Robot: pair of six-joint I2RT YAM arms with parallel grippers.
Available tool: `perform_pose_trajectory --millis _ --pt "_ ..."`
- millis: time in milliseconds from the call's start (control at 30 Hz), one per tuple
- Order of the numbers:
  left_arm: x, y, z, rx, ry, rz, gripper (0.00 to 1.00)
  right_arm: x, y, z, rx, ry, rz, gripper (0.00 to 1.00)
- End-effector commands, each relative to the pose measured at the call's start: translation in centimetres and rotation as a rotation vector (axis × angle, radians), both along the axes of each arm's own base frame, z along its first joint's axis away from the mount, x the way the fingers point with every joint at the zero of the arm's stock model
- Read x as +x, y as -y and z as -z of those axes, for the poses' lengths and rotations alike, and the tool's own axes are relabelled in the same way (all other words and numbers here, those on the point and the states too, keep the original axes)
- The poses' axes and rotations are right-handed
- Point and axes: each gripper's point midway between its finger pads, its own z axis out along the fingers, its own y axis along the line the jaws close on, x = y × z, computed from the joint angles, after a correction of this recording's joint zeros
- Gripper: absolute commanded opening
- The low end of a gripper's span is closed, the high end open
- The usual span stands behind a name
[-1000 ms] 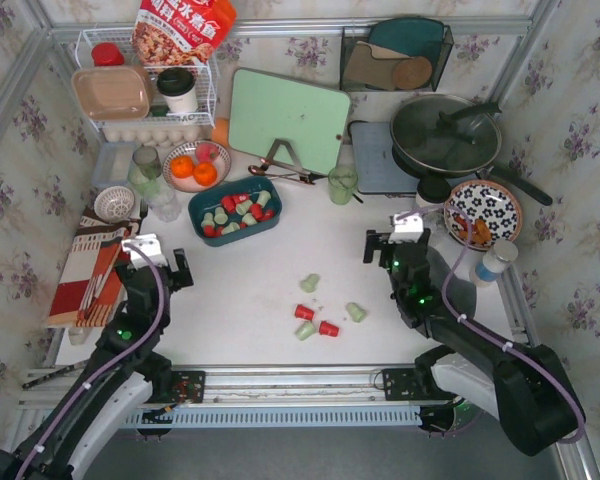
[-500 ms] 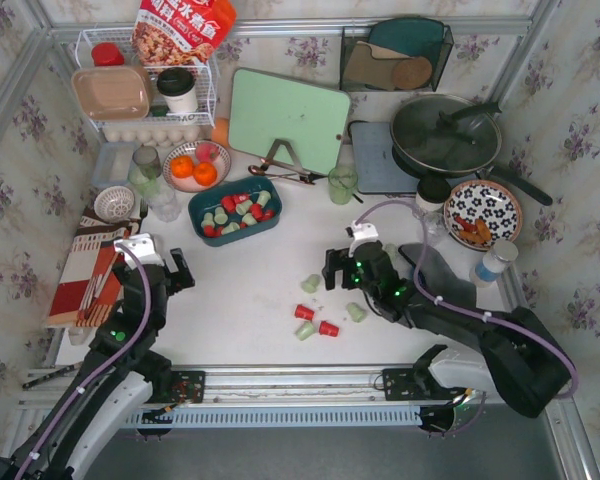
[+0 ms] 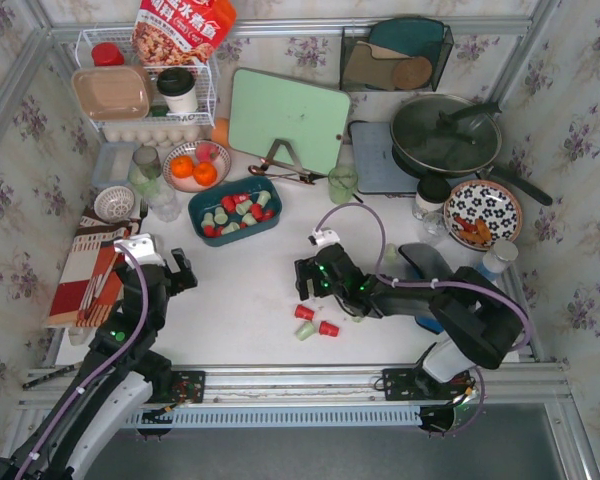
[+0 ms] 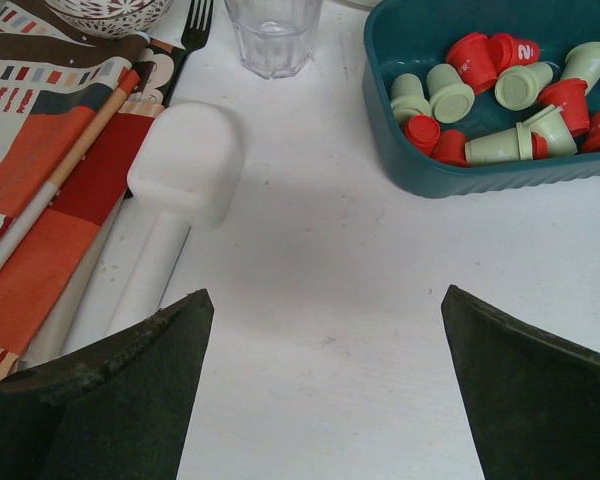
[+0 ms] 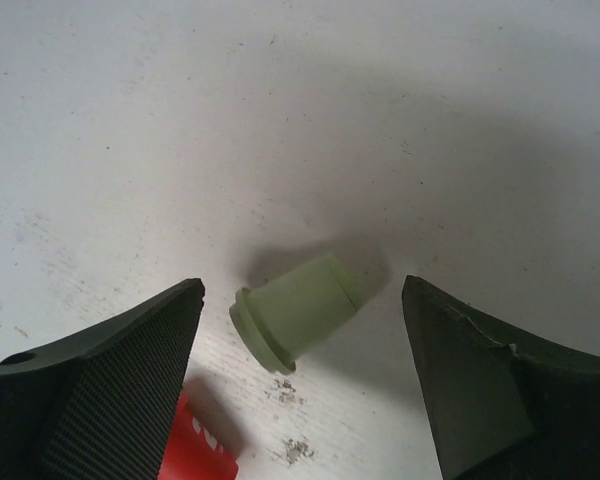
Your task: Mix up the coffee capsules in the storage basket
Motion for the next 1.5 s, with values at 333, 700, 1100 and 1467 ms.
perform_pose_trajectory --millis 333,700,1100,1467 --pt "0.0 0.5 -0.2 -0.039 0.002 0.009 0.99 0.4 -0.1 0.7 -0.089 0.014 0.046 0.6" --pt "-0.4 0.8 -0.8 -0.065 0.001 0.02 0.99 1.9 -1.8 -2.8 -0.016 0.087 0.042 0.49" --pt "-0.6 2.2 -0.4 -0.133 -0.022 0.071 0.99 13.0 -12.9 -11.1 0.029 0.464 -0.071 0.48" --pt "-0.7 3.8 -0.6 -0.201 -0.032 0.121 0.99 18.7 -16.7 -8.0 -0.006 0.456 -0.026 0.74"
